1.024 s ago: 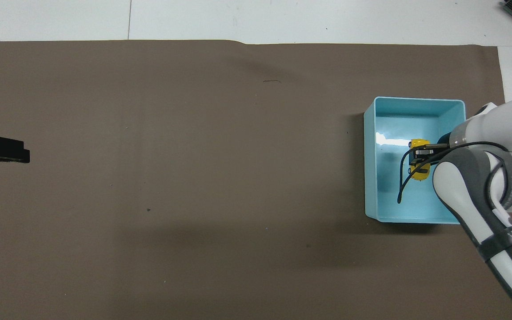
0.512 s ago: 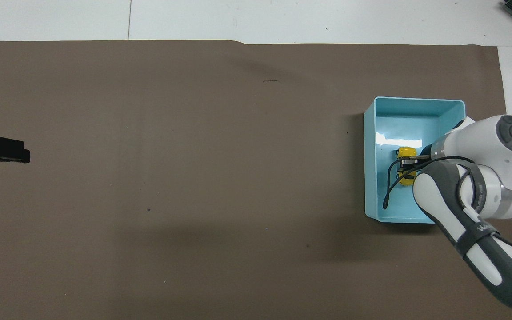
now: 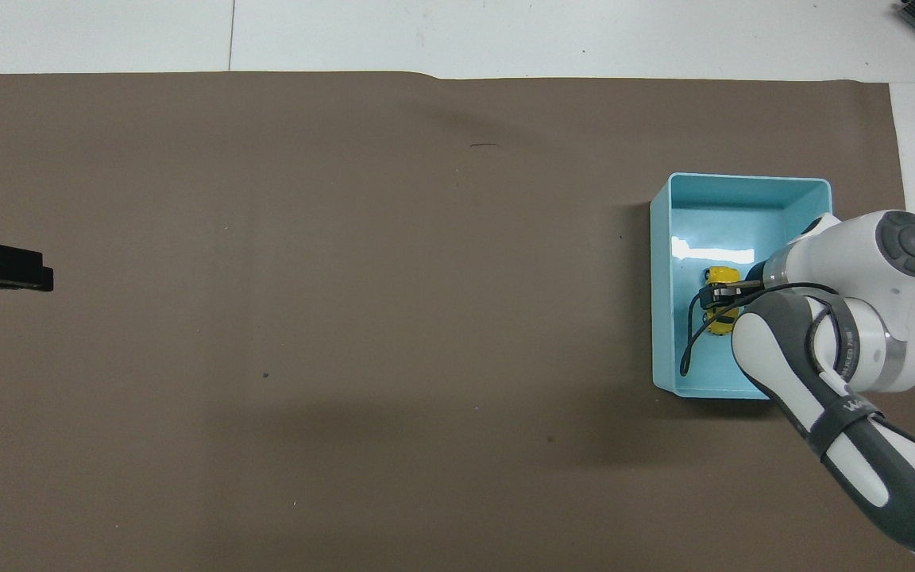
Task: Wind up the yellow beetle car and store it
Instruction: 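Lower the car onto the box floor and open the right gripper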
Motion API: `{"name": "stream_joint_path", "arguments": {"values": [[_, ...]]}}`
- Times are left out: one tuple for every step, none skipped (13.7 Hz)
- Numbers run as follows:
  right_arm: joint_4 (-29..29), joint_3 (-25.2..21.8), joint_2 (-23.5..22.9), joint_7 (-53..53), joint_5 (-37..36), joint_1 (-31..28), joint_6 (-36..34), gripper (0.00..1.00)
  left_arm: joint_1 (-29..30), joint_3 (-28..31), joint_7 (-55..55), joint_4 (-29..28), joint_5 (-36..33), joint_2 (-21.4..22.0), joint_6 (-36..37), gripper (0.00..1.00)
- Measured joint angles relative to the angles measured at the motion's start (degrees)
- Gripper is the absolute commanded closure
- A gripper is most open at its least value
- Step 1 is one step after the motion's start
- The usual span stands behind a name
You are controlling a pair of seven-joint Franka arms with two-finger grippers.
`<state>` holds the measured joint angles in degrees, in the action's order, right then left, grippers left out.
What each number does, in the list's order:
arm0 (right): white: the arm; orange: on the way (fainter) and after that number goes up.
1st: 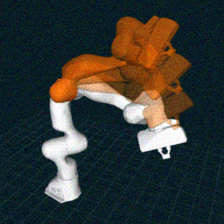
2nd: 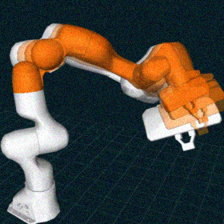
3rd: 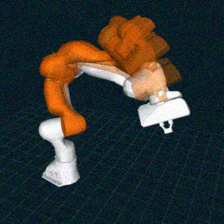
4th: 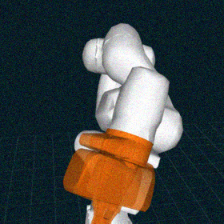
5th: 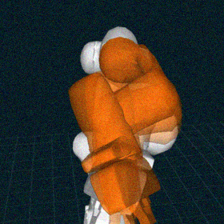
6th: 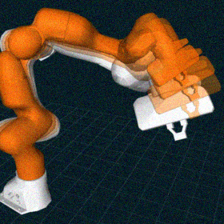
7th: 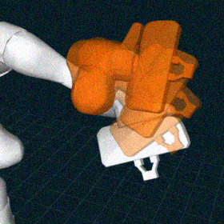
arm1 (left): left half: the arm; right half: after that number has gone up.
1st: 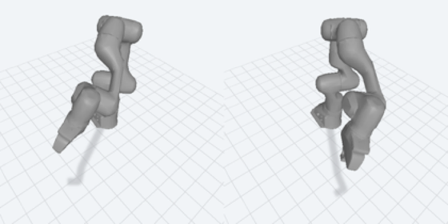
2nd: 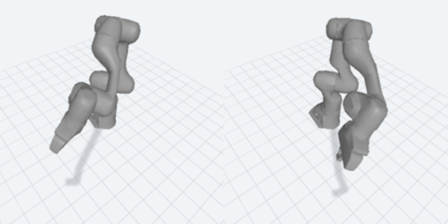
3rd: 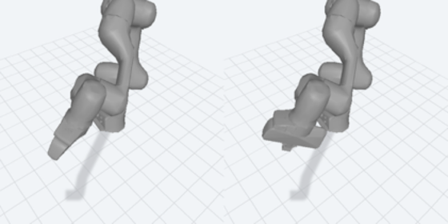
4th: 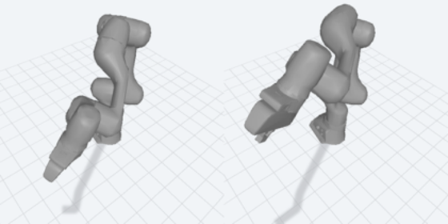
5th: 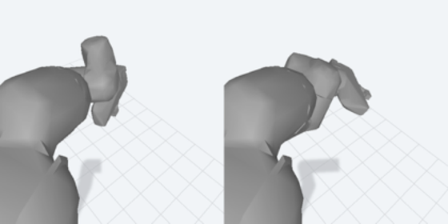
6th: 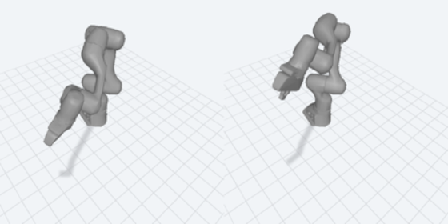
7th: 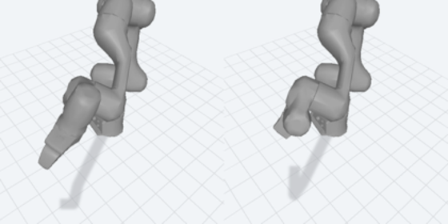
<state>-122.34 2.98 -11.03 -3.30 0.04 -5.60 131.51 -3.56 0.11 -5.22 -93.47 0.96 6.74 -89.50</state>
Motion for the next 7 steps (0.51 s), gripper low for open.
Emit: {"name": "stream_joint_path", "arguments": {"values": [[0.10, 0.09, 0.00, -0.21, 0.00, 0.03, 0.00, 0.00, 0.00, 0.00, 0.00, 0.00, 0.00, 0.00, 0.00, 0.00], [0.43, 0.16, 0.02, -0.30, 0.00, 0.04, 0.00, 0.00, 0.00, 0.00, 0.00, 0.00, 0.00, 0.00, 0.00, 0.00], [1.10, 0.17, 0.06, -0.30, 0.00, 0.04, 0.00, 0.00, 0.00, 0.00, 0.00, 0.00, 0.00, 0.00, 0.00, 0.00], [1.81, 0.17, 0.15, -0.30, 0.00, 0.04, 0.00, 0.00, 0.00, 0.00, 0.00, 0.00, 0.00, 0.00, 0.00, 0.00], [2.38, 0.18, 0.30, -0.30, 0.00, 0.04, 0.00, 0.00, 0.00, 0.00, 0.00, 0.00, 0.00, 0.00, 0.00, 0.00], [2.99, 0.20, 0.49, -0.30, 0.00, 0.04, -0.15, 0.00, 0.00, 0.00, 0.00, 0.00, 0.00, 0.00, 0.00, 0.00], [3.91, 0.21, 0.68, -0.32, -0.01, 0.04, -1.06, 0.00, 0.00, 0.00, 0.00, 0.00, 0.00, 0.00, 0.00, 0.00]]}}
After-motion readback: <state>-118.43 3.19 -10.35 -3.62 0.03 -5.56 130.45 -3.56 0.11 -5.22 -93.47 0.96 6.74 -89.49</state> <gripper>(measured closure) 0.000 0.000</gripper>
